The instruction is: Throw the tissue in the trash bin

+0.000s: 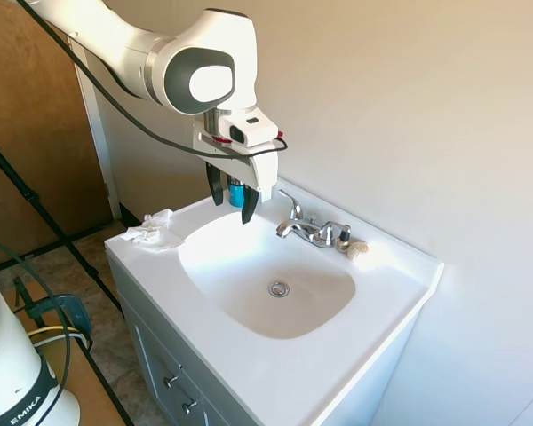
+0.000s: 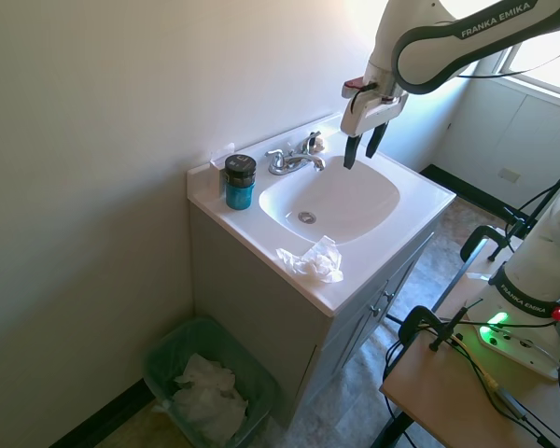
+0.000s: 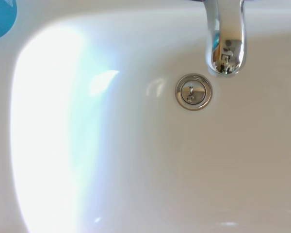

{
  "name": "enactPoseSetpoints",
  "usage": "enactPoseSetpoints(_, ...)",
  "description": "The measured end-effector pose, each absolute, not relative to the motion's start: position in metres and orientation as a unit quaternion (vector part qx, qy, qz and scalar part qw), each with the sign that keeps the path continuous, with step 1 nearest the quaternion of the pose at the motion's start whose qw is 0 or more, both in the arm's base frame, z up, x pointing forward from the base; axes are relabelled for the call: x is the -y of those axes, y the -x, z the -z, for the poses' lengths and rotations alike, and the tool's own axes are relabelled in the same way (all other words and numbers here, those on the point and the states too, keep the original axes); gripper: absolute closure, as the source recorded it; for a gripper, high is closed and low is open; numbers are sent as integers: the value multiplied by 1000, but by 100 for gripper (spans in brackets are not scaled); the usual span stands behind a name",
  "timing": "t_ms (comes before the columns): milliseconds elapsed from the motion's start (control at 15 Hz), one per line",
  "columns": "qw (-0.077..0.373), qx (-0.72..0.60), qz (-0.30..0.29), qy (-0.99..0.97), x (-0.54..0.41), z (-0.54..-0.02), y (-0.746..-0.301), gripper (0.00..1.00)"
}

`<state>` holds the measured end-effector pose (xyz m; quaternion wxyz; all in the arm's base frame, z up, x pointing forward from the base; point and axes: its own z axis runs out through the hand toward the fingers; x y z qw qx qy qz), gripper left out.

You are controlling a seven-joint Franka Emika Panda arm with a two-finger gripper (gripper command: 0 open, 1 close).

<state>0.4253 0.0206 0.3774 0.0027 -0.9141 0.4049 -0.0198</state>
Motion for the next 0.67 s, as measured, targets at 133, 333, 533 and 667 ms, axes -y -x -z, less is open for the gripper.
enactPoseSetpoints(133,2,-404,19,915,-21,-377,-425,0)
enactPoseSetpoints(333,16,-389,17,921,-50,-373,-426,0)
enactPoseSetpoints(533,40,-369,17,928,-100,-355,-416,0)
enactPoseSetpoints(667,50,-357,20,933,-130,-337,-399,0)
